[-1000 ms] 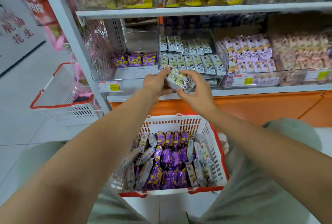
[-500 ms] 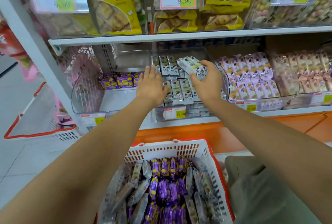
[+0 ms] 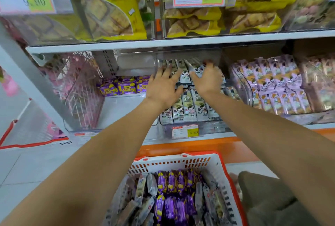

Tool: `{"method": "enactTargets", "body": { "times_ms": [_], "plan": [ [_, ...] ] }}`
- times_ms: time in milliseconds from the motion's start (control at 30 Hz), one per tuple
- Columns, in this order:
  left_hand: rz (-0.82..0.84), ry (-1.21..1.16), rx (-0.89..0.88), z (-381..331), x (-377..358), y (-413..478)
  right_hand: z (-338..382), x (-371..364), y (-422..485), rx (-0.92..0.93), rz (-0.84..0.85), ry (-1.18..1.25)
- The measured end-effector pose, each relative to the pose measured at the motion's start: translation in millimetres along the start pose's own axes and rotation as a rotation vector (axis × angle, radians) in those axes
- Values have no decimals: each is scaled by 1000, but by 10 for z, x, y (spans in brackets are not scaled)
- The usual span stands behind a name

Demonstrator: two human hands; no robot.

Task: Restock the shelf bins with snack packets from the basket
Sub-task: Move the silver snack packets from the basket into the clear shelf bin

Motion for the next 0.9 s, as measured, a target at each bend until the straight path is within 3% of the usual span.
{"method": "enactTargets", "body": {
  "times_ms": [533, 733, 900],
  "plan": [
    [-57, -46, 3, 1, 32, -66, -65, 138, -145, 149, 142, 8],
    [-268, -60, -27, -74, 218, -427, -14, 409, -503, 310, -4, 225],
    [-474, -135, -118, -76, 207, -1037, 73, 516, -1170, 447, 46, 495]
  ]
}}
Point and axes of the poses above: each hand's wrist, its own y-axis towards the middle knuckle, its own x-axis out of the back of the hand, z = x × y, the point moved 3 cm from there along y, towards the middle knuckle, and after that the axes turned 2 degrees about -y, right-handed, at the moved point
